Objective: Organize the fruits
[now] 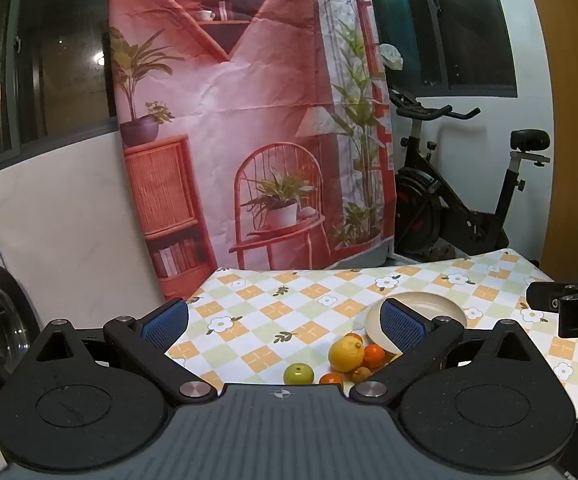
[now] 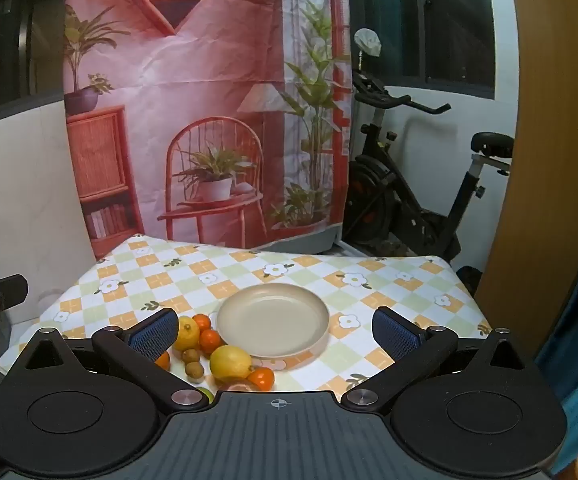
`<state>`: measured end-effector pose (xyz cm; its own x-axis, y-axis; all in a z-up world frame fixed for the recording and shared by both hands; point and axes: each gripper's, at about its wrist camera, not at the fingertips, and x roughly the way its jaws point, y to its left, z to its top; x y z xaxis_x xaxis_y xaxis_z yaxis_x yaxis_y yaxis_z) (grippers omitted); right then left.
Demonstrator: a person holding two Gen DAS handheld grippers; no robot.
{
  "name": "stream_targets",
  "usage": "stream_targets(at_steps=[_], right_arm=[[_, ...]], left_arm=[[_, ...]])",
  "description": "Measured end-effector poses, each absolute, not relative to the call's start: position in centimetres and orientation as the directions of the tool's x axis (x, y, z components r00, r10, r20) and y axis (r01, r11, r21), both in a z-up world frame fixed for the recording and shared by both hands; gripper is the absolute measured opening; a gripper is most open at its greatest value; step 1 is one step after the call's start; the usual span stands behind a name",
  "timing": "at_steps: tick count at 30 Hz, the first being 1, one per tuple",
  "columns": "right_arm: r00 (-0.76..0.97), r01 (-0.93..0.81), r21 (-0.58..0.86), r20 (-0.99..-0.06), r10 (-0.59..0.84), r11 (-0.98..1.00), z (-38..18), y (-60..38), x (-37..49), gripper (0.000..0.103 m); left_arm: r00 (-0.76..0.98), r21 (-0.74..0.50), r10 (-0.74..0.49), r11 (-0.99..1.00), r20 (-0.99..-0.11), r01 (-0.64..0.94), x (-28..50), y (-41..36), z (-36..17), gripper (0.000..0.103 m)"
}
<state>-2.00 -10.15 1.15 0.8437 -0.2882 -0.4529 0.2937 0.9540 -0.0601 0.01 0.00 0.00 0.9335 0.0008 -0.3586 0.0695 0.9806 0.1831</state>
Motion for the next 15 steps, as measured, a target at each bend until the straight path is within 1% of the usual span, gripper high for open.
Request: stream_targets(at_steps=[15], right_arm=[[0.842, 0.293, -0.063, -0.455, -0.289, 0.954, 1.15, -10.19, -2.03, 0.103]], left_arm=[[0.937, 0.18, -0.001, 0.981, -0.349, 0.069, -0.14, 0.05, 0.11, 0.103]])
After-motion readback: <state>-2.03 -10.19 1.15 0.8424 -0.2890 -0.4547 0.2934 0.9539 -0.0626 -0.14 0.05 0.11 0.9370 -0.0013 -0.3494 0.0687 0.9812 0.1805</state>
